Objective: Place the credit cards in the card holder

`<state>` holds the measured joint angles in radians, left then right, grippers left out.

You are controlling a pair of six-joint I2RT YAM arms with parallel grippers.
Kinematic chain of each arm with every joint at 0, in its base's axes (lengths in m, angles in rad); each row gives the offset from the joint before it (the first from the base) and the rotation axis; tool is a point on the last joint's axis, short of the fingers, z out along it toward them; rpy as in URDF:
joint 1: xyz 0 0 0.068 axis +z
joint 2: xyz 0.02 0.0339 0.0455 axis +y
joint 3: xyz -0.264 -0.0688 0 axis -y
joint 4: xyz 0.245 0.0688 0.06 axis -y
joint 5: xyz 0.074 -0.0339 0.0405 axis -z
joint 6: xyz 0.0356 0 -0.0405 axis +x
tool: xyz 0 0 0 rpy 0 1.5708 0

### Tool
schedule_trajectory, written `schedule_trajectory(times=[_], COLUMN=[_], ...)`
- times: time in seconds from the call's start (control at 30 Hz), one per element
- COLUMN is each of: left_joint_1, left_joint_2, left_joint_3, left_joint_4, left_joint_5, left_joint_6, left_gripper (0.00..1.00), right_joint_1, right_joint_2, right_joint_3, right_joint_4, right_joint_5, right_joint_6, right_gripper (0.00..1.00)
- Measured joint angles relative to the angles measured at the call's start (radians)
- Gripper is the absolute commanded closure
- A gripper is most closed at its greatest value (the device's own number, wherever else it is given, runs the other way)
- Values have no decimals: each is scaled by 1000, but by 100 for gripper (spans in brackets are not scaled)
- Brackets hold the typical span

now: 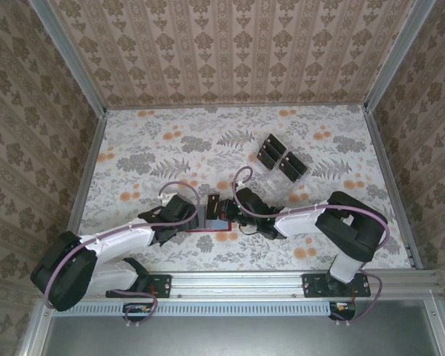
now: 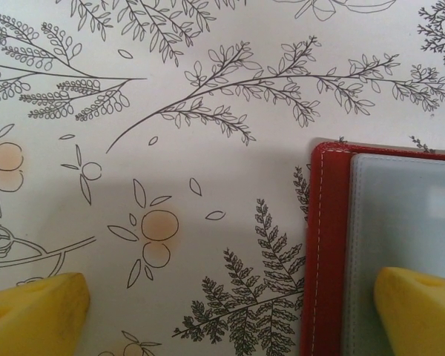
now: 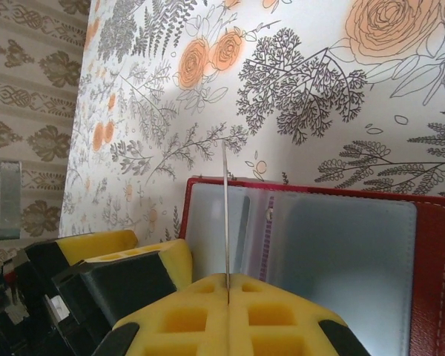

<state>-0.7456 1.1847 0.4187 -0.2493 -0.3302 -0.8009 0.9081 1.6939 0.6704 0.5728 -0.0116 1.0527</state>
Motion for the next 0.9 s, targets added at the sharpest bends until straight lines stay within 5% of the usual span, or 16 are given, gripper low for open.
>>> schedule_trajectory(times=[0.9], left_joint_1=[-6], left_joint_2=[-7], left_joint_3=[-7], left_joint_4=[4], left_joint_5=[-8], left_joint_6=[-2], left_gripper=[0], right_joint_1=[14], right_joint_2=[86], right_joint_3=[-43], right_joint_4=[146], right_joint_5=[-1], right_joint_6=[85], right_gripper=[100])
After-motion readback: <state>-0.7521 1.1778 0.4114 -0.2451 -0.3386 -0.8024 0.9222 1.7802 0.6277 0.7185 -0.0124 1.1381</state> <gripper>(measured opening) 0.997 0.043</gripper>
